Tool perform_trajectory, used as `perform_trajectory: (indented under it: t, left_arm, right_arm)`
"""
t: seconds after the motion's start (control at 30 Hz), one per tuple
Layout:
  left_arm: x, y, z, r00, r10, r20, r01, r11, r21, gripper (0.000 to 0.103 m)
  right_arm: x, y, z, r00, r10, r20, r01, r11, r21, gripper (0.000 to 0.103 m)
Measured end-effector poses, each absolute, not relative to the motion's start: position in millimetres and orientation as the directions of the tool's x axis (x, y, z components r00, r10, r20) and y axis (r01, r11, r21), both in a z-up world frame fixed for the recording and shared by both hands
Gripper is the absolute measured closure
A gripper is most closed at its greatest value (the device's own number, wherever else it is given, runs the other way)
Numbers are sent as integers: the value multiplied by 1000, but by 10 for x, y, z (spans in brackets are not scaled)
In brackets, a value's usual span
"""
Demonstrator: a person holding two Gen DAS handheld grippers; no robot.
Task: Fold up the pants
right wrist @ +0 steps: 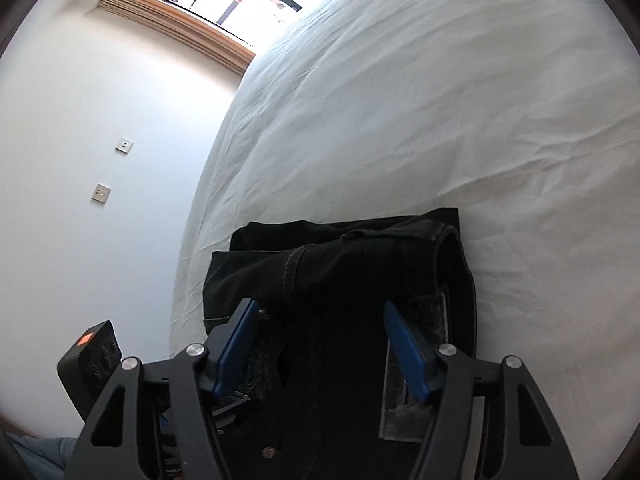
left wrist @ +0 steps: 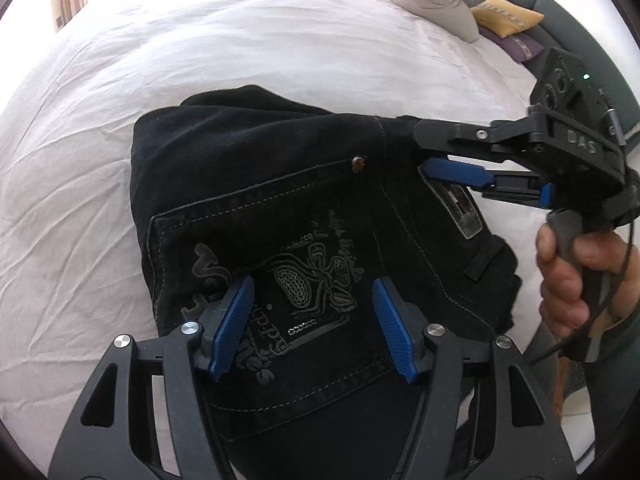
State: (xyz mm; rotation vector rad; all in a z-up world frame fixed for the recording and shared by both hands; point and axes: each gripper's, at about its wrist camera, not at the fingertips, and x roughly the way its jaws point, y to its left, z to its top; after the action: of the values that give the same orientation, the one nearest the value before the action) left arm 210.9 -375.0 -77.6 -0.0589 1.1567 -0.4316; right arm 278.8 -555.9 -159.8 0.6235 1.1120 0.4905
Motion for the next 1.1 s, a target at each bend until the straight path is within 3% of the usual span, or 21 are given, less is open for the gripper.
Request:
perform_trajectory:
  t: [0.13,0.2,0.3,0.43,0.63,0.67,0.73,0.77,0.83,0.87,0.9,1.1]
  left_arm:
    - [1974,-3524,-481,397,-409,-822,292,905,-309,42]
    - [1911,-3335,-372,448,-397,-801,269,914,-303,35]
    - [1917,-3001,-421,471,-381,-796,179,924,-337,27]
    - [2067,-2788,-792,351,-444,-824,68,890,-451,27]
    - [2248,-2964,-1046,222,-557,-800,125,830,-543,27]
    - [2277,-2994,-1087,210,-555,-805,121,831,-542,27]
    - [2360,-3020,-1143,194,-572,-797,123,820,-559,31]
    - [2391,-3026,-1153,193,-575,-795,121,818,-562,47]
    - [2453,-2983,-1194,187,-593,-783,89,804,-588,57]
    - [2468,-2975,-1206,183,-605,-775,81,795,-601,65]
    - [2472,-2971,-1201,186,-602,-776,87,797,-598,67]
    - [2450,-2988,-984,212,-604,-769,137,797,-588,82]
  right_arm:
    - [2520,-5677,-1241,421,627,-656,-128,757,641,26]
    - [2399,-5818,-1168,450,586,-674,-118,787,605,20]
    - [2255,-6015,-1223,454,556,-696,-74,802,593,20]
    - [2265,-6059,-1558,377,599,-706,-14,766,643,20]
    - [2383,-5901,-1896,306,597,-742,53,767,639,20]
    - [2384,-5863,-1889,292,619,-729,37,755,655,29]
    - [2383,-5713,-1875,254,605,-754,-5,781,625,32]
    - [2371,-5657,-1858,250,580,-775,-28,805,593,32]
    - [2367,-5649,-1852,253,565,-785,-15,814,581,42]
    - [2368,-5664,-1850,255,549,-796,3,823,569,57]
    - [2361,-5671,-1843,257,526,-811,12,837,547,65]
    - [2293,-5396,-1506,295,410,-863,-78,911,406,81]
